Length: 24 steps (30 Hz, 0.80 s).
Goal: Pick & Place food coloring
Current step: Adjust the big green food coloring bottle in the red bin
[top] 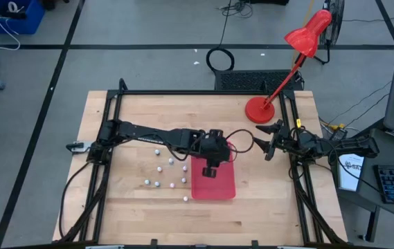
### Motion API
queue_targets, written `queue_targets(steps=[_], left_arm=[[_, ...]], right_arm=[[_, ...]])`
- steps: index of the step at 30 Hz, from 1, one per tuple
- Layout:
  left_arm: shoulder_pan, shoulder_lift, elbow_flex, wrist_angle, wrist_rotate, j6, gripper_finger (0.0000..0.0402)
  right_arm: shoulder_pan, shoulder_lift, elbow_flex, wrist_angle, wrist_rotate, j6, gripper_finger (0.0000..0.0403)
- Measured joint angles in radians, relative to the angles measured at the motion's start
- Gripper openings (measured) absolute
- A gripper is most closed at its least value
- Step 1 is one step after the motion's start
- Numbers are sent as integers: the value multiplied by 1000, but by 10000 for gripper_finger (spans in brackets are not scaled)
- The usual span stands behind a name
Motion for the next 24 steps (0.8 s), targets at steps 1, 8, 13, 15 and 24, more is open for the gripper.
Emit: queue_targets(steps=[1,8,13,15,24], left_arm=[[4,0,-5,16,4,11,139],[34,38,-8,52,35,-7,137],[51,95,-9,41,41,-35,137],[55,113,-9,48,52,-34,137],[56,151,-8,92,50,-33,140]], right_arm=[[0,0,0,0,0,0,279],[0,0,0,0,0,0,279],[0,0,0,0,0,0,279],[0,1,0,0,0,0,279],[0,1,0,0,0,0,279]])
